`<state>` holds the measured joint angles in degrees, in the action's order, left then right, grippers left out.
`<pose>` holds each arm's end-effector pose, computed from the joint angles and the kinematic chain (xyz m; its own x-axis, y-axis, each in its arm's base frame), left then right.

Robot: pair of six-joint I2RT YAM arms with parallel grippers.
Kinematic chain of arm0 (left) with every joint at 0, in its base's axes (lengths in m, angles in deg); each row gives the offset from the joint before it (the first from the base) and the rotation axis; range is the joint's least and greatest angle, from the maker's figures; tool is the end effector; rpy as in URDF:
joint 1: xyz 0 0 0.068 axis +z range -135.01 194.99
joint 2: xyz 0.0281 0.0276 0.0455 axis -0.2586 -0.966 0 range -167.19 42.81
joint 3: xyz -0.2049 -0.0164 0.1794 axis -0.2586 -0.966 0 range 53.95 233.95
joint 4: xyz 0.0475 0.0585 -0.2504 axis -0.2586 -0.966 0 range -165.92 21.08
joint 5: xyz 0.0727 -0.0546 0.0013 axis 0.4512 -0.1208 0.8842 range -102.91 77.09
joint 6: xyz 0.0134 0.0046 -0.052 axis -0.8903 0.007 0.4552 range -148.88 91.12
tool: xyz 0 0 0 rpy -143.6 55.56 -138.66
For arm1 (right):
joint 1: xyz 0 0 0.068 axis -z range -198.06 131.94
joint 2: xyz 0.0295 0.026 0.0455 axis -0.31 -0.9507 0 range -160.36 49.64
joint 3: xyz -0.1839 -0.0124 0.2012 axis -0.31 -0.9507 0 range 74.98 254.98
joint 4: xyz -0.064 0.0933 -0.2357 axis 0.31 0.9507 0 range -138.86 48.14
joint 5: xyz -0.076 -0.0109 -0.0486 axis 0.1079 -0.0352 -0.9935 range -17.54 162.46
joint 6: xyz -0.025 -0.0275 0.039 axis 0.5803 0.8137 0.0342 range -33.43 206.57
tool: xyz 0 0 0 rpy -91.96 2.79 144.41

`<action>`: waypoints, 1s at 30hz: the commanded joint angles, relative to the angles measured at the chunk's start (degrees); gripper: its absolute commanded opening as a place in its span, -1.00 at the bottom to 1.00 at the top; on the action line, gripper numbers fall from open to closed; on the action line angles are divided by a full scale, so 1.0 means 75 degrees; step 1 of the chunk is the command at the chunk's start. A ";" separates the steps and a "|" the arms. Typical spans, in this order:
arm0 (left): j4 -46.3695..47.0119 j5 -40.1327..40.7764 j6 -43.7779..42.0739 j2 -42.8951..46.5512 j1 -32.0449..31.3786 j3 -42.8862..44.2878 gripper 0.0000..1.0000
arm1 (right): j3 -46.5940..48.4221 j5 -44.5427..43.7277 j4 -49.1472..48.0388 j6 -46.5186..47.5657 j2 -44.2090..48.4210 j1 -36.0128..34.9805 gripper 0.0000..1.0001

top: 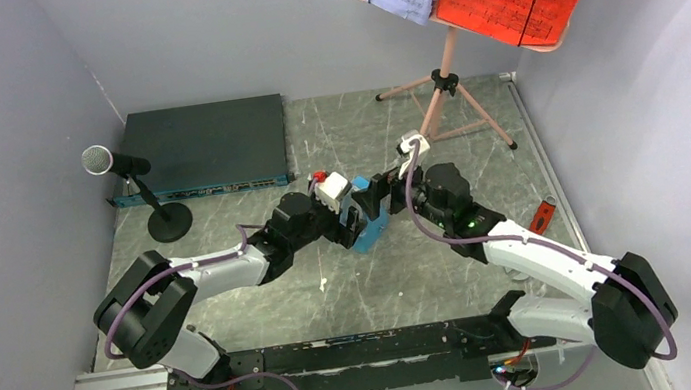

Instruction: Pack up the instrument practice props

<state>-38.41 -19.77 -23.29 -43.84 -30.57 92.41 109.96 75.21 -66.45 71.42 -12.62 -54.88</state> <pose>0.2187 -0.2292 0.2013 -0.2884 0.1561 -0.9447 0.7641 0.6321 -0.1288 0.1993 0.1513 0.2698 -0.2965 0.1043 -0.9493 -0.5791 0.7708 0.2655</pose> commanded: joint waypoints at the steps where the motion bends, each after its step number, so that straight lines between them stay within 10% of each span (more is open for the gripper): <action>1: 0.0090 -0.0165 -0.0059 0.0098 0.0005 0.0270 0.72 | 0.0440 -0.0028 -0.0431 0.0027 -0.0105 0.0030 0.99; 30: -0.0059 -0.0335 -0.0100 0.0177 0.0005 0.0316 0.69 | 0.0486 -0.0049 -0.0370 -0.0013 -0.0359 0.0057 0.96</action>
<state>-39.55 -21.03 -23.71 -43.84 -30.57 92.89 111.01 74.59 -66.08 71.37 -14.50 -54.73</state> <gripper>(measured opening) 0.845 0.992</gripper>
